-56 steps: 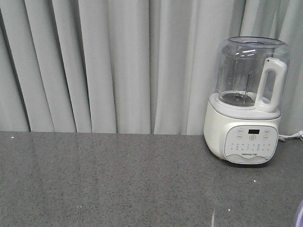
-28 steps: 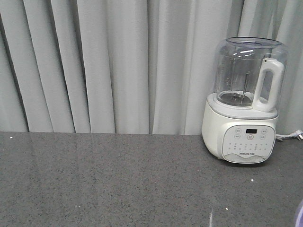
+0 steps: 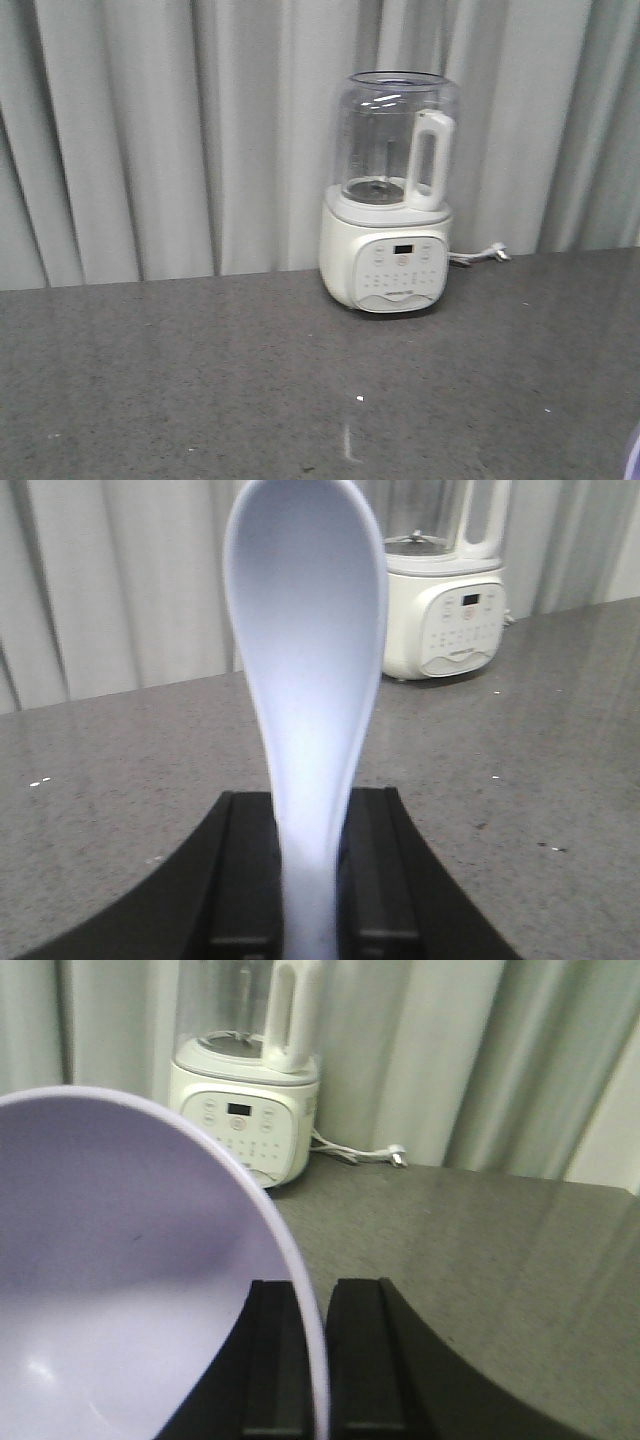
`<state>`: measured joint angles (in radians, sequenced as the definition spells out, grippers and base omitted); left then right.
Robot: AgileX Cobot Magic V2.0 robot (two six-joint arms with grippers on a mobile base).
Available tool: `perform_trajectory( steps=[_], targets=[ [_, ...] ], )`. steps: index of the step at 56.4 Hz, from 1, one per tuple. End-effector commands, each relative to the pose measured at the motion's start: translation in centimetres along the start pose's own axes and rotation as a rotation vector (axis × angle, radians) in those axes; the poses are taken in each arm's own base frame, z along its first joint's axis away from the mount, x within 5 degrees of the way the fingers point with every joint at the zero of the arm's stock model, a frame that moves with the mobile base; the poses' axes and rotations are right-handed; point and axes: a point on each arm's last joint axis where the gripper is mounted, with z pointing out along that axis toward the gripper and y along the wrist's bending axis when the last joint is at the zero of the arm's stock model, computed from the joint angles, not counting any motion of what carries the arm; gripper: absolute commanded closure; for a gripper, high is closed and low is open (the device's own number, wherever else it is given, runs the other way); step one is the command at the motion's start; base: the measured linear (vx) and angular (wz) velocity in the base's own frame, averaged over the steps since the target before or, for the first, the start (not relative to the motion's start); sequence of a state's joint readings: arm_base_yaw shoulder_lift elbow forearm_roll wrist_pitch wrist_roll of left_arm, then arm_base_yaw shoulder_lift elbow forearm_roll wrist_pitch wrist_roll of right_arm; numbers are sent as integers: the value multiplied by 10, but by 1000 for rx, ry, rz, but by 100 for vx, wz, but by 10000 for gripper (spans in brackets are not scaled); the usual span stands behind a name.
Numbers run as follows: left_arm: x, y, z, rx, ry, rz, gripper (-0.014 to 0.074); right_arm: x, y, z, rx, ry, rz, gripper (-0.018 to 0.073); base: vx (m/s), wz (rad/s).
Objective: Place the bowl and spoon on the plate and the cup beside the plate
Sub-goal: 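Drive the base holding spoon and bowl to the pale blue plate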
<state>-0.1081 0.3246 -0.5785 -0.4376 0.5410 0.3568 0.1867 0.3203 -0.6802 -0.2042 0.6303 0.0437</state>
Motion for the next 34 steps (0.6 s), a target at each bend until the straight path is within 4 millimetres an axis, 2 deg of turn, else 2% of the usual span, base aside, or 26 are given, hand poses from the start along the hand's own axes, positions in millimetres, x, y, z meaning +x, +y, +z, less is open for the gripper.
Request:
perform_trajectory(
  steps=[1,34],
  targets=[
    [-13,0,-2,-4,-84,-20,596,-15,-2,-2,7,-98,-24,568,-16,-63],
    [-14,0,-2,-5,-86,-20,596,-15,-2,-2,7,-98,-24,568,-18,-71]
  ],
)
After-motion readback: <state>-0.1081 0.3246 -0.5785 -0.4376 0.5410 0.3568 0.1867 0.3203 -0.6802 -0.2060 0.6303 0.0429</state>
